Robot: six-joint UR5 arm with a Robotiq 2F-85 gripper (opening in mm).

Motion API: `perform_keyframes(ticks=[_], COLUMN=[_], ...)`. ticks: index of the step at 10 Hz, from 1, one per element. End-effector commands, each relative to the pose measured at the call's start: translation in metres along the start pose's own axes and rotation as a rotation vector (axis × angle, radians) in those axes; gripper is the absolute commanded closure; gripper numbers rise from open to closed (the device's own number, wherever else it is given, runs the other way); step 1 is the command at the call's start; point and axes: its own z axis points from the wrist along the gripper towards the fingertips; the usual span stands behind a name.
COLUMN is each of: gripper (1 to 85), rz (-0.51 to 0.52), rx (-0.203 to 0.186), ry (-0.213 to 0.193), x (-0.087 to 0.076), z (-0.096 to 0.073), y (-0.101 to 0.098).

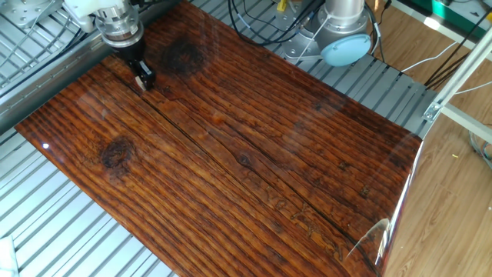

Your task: Hold a small block with the gripper and sweep it from left to right on the table

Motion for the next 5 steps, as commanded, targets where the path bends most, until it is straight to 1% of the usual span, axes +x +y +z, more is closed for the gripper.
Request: perform_keyframes(ticks=[1, 5], gripper=[84.7, 84.7], rz=[0.009, 0.009], rx=[-0.014, -0.018], ry=[-0.003, -0.004], x=[-0.0013, -0.0014], z=[-0.0029, -0.0017], y=[0.0039, 0.0043])
